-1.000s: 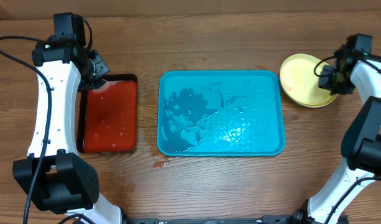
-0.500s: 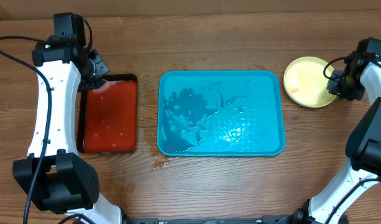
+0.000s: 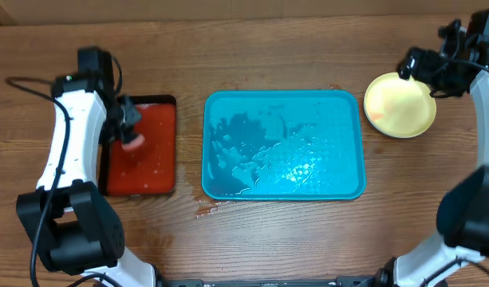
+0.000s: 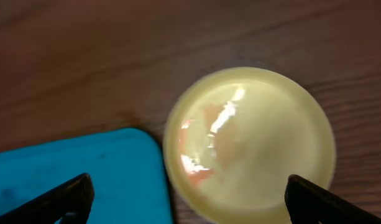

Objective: Clean dirty plates on tray and stack at the side
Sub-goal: 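Release the sponge into the red tray with the left gripper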

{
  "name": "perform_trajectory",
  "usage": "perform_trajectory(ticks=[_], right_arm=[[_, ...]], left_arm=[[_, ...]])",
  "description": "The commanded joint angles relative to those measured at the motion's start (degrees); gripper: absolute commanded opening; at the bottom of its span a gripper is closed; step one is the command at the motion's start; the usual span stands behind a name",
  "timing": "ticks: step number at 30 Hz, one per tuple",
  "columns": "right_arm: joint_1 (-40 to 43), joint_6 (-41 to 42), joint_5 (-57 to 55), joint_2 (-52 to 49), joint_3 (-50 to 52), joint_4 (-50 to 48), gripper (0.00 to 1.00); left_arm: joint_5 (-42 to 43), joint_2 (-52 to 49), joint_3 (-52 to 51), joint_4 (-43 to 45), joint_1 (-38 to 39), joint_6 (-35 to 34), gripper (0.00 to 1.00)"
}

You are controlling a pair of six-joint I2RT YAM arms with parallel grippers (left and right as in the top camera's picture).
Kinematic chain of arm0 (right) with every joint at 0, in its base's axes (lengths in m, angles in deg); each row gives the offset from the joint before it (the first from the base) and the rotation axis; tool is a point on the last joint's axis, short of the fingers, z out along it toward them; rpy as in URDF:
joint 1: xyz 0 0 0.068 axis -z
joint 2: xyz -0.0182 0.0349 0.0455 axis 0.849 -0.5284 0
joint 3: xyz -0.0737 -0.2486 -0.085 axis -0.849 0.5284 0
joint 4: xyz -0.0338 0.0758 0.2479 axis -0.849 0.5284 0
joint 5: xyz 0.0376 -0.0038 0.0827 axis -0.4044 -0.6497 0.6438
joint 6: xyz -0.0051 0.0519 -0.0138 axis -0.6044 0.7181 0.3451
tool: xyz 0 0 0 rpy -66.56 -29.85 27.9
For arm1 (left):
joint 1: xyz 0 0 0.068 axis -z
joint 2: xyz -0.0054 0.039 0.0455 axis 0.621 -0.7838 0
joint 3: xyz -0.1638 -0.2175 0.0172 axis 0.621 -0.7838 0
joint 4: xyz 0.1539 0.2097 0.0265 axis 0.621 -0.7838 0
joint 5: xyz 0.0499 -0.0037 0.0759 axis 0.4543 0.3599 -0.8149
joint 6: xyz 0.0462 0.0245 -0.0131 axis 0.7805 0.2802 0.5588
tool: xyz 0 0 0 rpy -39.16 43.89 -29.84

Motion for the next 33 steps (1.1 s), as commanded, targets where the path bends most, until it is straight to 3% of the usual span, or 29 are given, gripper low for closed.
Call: perform_trajectory(ticks=[1, 6, 9, 11, 16, 19, 26, 28, 30, 32, 33], right_arm=[[-1.8, -0.1, 7.1, 4.4, -1.7, 0.2, 1.00], [-4.6, -0.1, 8.3, 7.1, -1.7, 0.4, 1.00], [-6.9, -0.2, 8.0, 8.0, -1.7, 1.1, 1.00], [-8.4, -0.2, 7.1, 8.3, -1.7, 1.4, 1.00], [-11.2, -0.1, 6.6, 9.2, -1.7, 1.9, 1.00], [-11.8, -0.1, 6.6, 10.7, -1.7, 2.6, 1.00], [-11.7, -0.2, 6.6, 17.4, -1.7, 5.6, 1.00], [-11.7, -0.5, 5.7, 19.6, -1.7, 7.1, 1.00], [-11.7, -1.7, 2.7, 21.7, -1.6, 8.9, 1.00], [-11.7, -1.9, -0.1, 23.4, -1.6, 11.2, 1.00], [-11.7, -1.9, -0.5, 24.2, -1.6, 12.5, 1.00]], left_arm=[[0.3, -0.5, -5.2, 3.9, -1.2, -1.4, 0.04], [0.5, -0.5, -11.6, 13.2, -1.4, -1.3, 0.07], [1.1, -0.5, -14.8, 20.1, -1.3, -1.3, 0.22], [2.7, -0.5, -16.4, 24.1, -1.3, -1.1, 0.26], [3.9, -0.4, -16.0, 27.1, -1.3, -0.3, 0.47], [3.9, 0.1, -12.8, 24.3, -1.4, 0.6, 0.51], [3.9, 3.3, 0.9, 8.1, -1.4, 0.6, 0.51], [3.9, 4.6, 4.5, 2.4, -1.4, 0.9, 0.43], [3.9, 6.4, 6.4, -0.3, -1.4, 3.3, 0.41], [3.9, 8.9, 6.4, -0.7, -1.4, 5.2, 0.48], [3.9, 9.9, 6.4, -1.0, -1.4, 5.3, 0.56]])
